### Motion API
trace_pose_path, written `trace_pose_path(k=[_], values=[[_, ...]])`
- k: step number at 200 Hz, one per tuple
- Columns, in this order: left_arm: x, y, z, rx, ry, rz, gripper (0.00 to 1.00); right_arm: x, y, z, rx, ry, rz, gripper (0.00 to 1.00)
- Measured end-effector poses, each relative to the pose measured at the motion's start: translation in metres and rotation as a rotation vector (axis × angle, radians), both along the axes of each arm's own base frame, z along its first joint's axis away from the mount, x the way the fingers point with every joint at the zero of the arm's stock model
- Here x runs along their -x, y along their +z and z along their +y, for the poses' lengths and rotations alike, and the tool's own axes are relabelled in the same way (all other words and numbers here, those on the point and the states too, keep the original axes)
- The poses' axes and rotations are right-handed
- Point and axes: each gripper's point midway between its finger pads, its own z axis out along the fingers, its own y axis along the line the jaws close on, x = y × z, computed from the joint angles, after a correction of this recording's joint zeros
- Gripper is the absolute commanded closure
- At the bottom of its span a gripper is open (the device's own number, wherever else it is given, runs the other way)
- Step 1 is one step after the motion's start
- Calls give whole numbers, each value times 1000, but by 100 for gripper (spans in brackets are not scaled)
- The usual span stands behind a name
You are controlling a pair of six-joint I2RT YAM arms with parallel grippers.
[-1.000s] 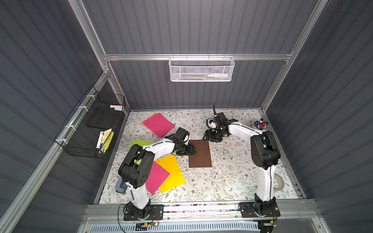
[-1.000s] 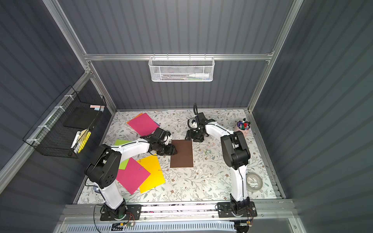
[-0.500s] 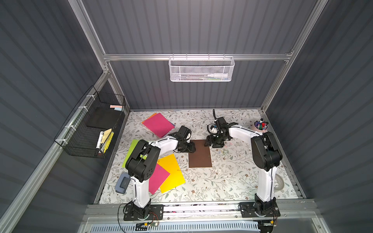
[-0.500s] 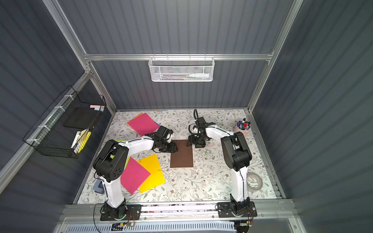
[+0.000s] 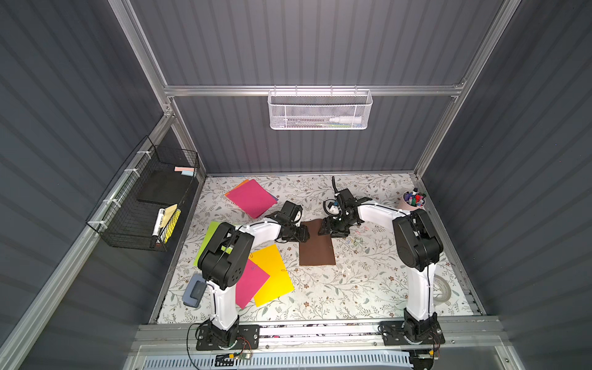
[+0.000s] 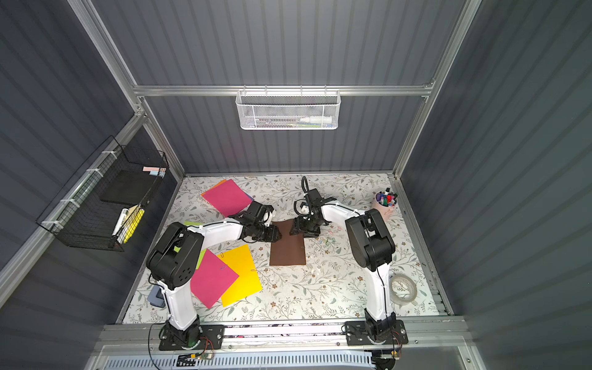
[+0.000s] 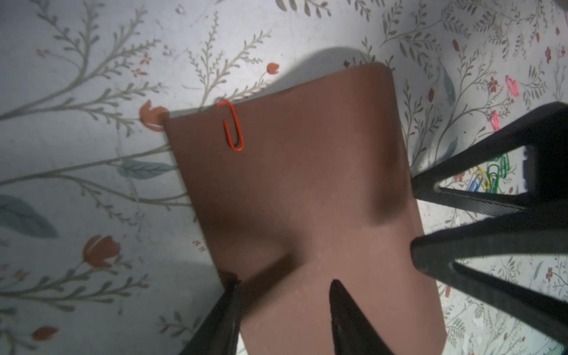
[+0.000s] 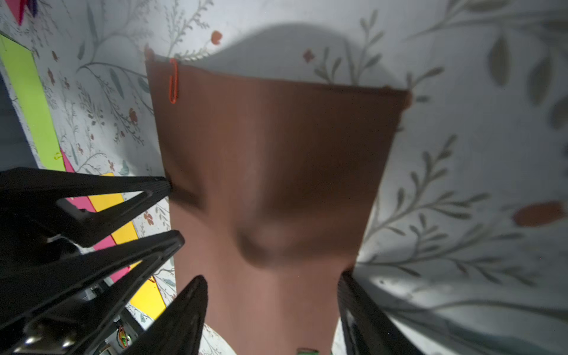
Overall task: Unclip the paperclips from the documents
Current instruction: Pick up the document from the center of the board.
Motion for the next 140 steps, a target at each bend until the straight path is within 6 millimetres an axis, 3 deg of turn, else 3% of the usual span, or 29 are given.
trace_pose_path(k=[101,117,140], values=[[-2,0,-8,75,-20,-44,53,-6,6,31,-181,28,17,28],[-2,0,-8,81,-22,-48,53,-7,5,34,-189,27,20,35],[-2,1,-8,88,-23,-48,53,-7,0,35,-193,20,35,57]])
